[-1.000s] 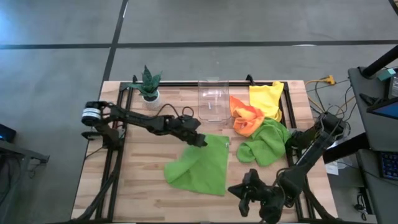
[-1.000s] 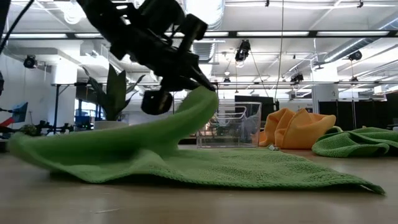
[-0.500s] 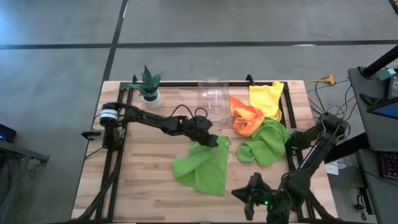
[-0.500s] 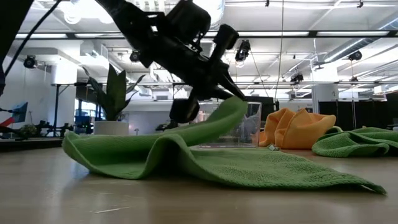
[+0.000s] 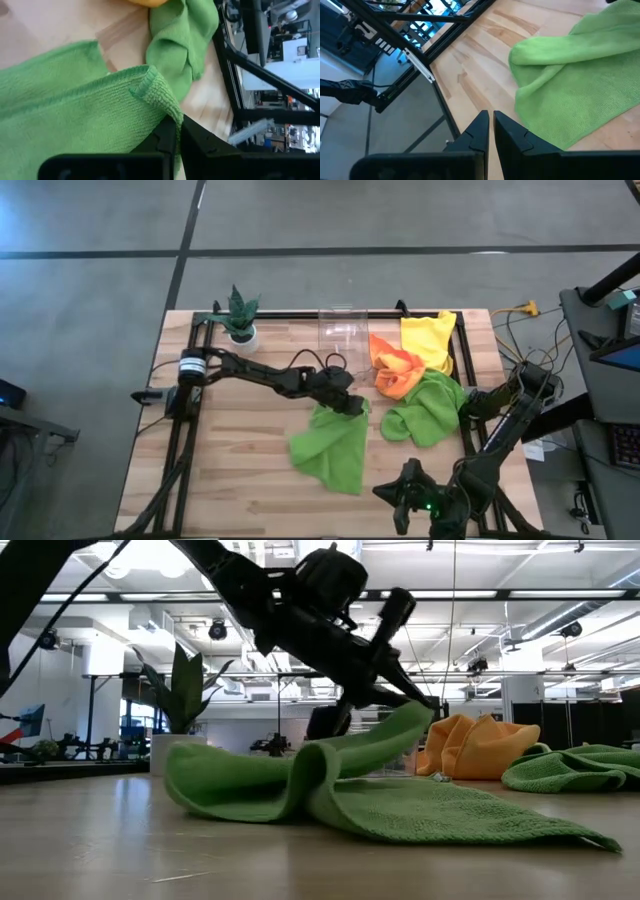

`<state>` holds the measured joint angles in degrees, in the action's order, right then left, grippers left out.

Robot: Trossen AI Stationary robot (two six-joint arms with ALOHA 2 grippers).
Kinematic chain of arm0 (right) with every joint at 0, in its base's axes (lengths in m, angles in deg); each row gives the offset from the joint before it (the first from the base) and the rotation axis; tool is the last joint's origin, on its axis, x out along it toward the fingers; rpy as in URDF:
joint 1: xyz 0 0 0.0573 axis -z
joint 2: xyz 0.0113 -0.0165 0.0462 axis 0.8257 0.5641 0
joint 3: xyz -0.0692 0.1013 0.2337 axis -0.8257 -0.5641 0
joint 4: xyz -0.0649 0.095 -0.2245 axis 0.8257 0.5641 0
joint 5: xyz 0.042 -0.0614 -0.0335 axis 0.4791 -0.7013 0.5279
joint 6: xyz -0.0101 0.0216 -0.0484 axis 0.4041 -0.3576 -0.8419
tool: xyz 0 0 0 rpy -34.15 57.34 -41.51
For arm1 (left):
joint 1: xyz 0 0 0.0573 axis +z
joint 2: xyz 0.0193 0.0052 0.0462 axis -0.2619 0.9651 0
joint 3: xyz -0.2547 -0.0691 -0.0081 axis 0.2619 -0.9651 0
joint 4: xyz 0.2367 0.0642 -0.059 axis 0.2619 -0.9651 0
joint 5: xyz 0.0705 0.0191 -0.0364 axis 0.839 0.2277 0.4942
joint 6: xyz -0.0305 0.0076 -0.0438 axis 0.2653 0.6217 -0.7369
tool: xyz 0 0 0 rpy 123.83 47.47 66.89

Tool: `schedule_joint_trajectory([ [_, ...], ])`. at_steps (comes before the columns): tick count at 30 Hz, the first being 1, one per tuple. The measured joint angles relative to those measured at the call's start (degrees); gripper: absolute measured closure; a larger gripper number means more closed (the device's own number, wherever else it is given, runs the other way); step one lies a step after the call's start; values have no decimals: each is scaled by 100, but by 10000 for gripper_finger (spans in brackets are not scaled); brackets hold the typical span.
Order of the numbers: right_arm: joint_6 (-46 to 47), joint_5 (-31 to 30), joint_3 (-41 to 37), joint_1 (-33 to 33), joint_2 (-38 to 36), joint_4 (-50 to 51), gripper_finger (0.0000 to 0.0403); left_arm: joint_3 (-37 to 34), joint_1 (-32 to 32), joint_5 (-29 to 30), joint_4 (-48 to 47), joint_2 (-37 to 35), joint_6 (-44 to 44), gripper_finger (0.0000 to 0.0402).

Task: Fold microfiber towels
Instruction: Fold the top green towel

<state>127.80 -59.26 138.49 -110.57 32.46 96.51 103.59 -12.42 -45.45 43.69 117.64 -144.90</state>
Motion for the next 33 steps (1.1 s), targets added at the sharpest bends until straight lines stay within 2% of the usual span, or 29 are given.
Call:
schedule_joint_trajectory([
  [6,55,33,22,-22,0,-30,381,141,52,-23,-47,255,2,400],
  [9,127,50,24,-58,0,-29,381,116,63,-48,-56,295,43,387],
  [13,128,60,28,-84,0,-27,381,109,93,-62,-91,296,283,340],
  [18,84,61,28,-85,0,8,381,115,179,-118,-88,224,345,260],
  [21,81,61,28,-85,0,9,381,113,262,-440,-85,120,348,217],
  [24,37,61,28,-58,0,11,381,102,365,-1036,-175,-66,477,189],
  [26,13,49,28,-8,0,9,381,90,421,-1449,-634,-286,757,184],
  [28,-86,37,28,99,0,0,381,61,439,-1565,-1449,-584,1342,186],
  [31,-314,23,27,361,0,4,381,-98,419,-1198,-2928,-1146,2385,193],
  [33,-326,48,26,613,0,0,381,-367,351,-809,-3438,-1598,2808,199],
])
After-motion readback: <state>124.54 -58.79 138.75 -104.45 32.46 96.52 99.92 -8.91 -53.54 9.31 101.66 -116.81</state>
